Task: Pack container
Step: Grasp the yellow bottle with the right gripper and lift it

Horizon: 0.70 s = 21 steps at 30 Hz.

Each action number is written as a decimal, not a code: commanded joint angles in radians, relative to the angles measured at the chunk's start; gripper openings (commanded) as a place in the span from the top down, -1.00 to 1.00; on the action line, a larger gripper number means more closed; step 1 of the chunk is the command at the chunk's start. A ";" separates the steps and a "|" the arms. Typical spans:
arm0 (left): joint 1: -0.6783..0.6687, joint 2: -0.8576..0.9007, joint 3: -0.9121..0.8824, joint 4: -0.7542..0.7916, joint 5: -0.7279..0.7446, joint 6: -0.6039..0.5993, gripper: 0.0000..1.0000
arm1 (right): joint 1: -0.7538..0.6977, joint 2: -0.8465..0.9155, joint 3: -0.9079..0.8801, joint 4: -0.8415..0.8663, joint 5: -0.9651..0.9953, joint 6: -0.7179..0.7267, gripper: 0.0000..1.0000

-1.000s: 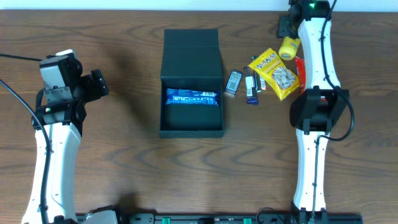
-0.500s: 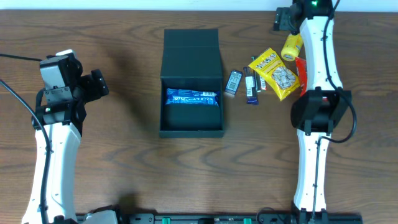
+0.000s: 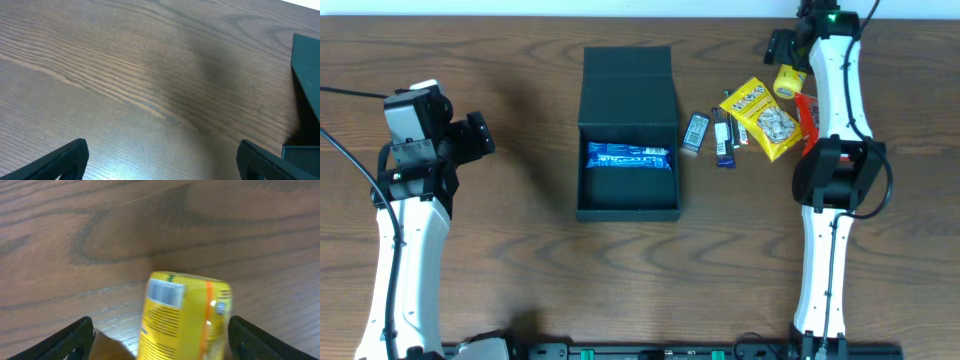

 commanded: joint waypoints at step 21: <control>0.004 0.002 0.025 0.013 -0.001 0.000 -0.91 | 0.008 0.043 -0.060 -0.019 -0.048 0.042 -0.56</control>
